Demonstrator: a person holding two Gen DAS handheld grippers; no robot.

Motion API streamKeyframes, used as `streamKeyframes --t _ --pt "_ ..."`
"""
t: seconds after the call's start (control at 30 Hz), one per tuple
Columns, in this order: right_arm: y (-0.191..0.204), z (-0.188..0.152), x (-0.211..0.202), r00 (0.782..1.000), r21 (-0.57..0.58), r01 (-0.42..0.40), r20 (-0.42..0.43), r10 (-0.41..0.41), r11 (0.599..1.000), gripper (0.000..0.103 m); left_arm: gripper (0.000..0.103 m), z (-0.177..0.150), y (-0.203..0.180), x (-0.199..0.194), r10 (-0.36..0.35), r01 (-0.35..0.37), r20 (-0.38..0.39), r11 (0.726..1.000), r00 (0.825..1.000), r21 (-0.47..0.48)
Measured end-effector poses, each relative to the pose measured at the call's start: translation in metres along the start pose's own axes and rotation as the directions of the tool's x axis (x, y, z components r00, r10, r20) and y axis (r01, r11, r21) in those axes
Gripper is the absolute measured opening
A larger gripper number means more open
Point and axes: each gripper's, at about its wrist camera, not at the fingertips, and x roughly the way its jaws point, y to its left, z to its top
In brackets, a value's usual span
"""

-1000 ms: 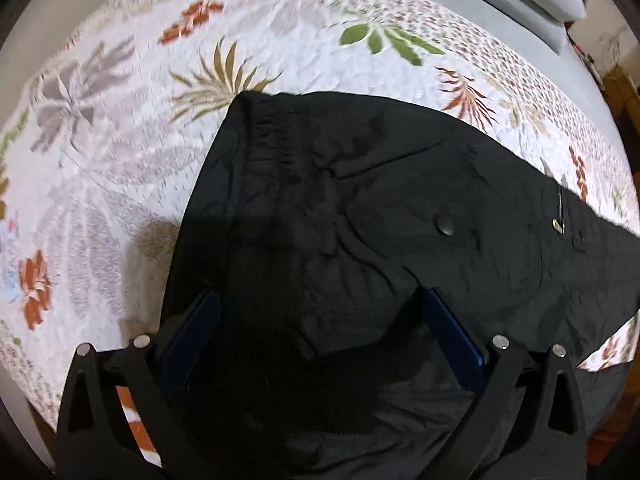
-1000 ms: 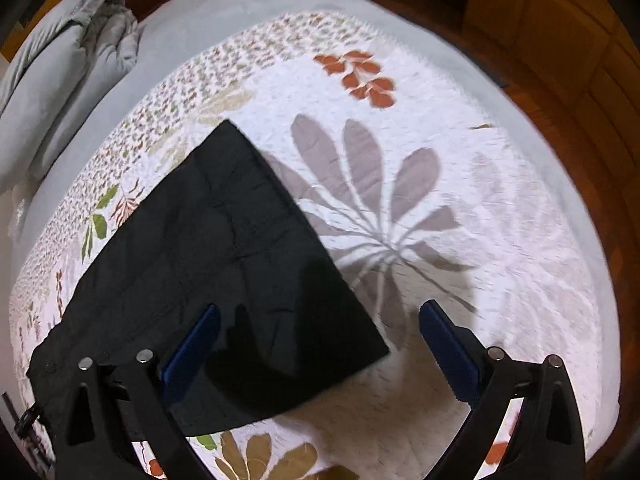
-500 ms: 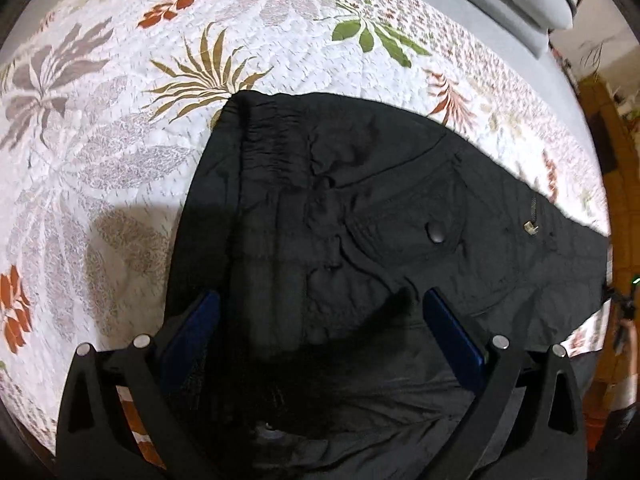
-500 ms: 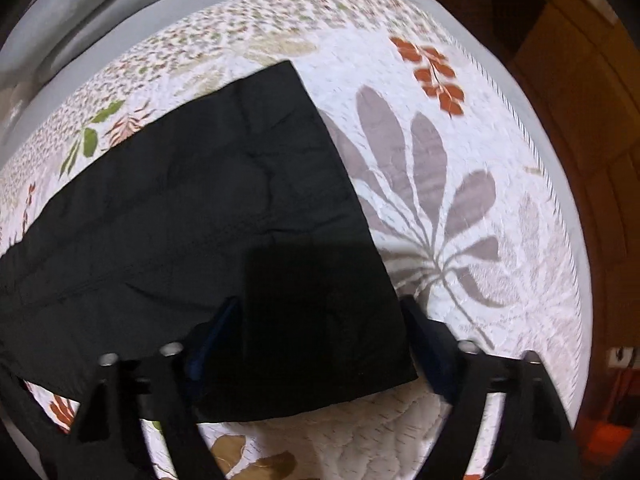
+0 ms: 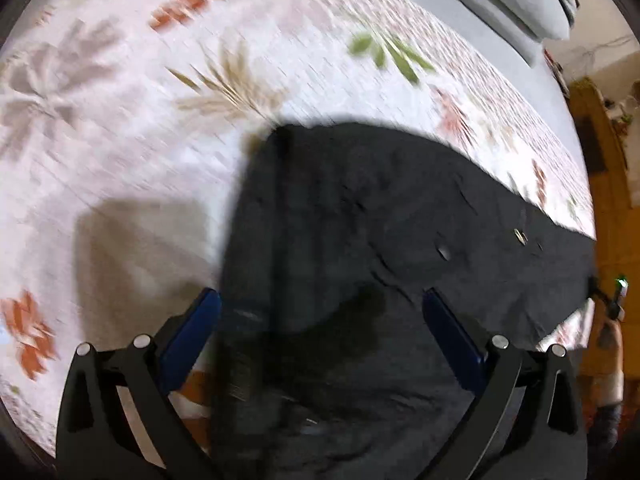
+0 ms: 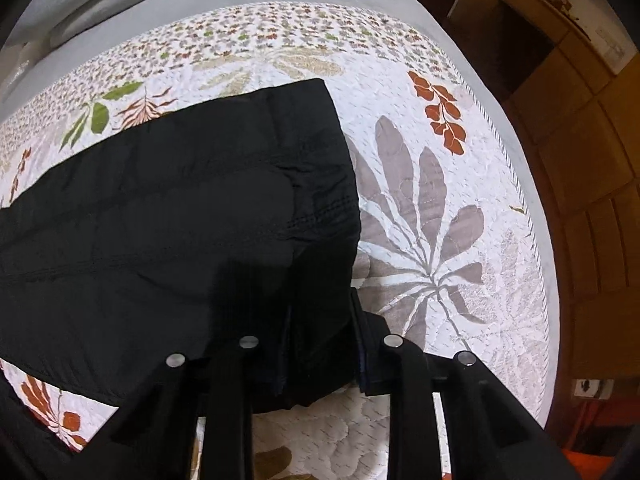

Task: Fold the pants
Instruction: 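Grasp the leg hems with the right gripper while the left gripper grasps the waistband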

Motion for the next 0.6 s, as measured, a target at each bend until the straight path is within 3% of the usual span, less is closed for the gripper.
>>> streamKeyframes --t 0.07,0.17,0.3,0.37,0.4,0.43,0.53,0.6 --pt "-0.002 0.001 0.0 1.0 0.016 -0.006 -0.003 0.006 1.0 0.025 0.101 0.01 0.02 0.0 0.009 -0.009 0.0 0.996 1.0 -0.087" --pt "0.001 0.001 0.003 1.0 0.005 0.006 -0.004 -0.006 1.0 0.025 0.101 0.02 0.039 0.018 -0.025 0.009 -0.097 0.987 0.995 -0.162" --pt "0.002 -0.001 0.002 1.0 0.013 0.004 -0.003 -0.004 1.0 0.025 0.101 0.025 0.032 0.03 -0.022 0.003 -0.182 0.995 0.983 -0.103" --pt "0.001 0.0 0.005 1.0 0.021 0.0 0.0 0.0 1.0 0.026 0.1 0.024 0.023 0.023 -0.106 0.092 -0.169 0.992 0.98 -0.091" --pt "0.002 0.0 0.006 1.0 0.024 0.001 0.002 -0.001 1.0 0.026 0.1 0.023 0.017 0.022 -0.189 0.177 -0.168 0.981 0.967 -0.084" --pt "0.002 0.001 0.007 1.0 0.027 0.003 0.003 -0.003 1.0 0.026 0.1 0.021 0.008 0.023 -0.285 0.275 -0.177 0.958 0.942 -0.075" --pt "0.003 0.003 0.009 1.0 0.029 0.013 0.01 -0.014 0.999 0.026 0.095 0.015 -0.012 0.034 -0.18 0.189 -0.228 0.982 0.957 0.015" --pt "0.004 0.004 0.009 1.0 0.017 0.023 0.016 -0.024 1.0 0.025 0.084 0.016 -0.011 0.039 -0.169 0.174 -0.228 0.985 0.959 0.001"
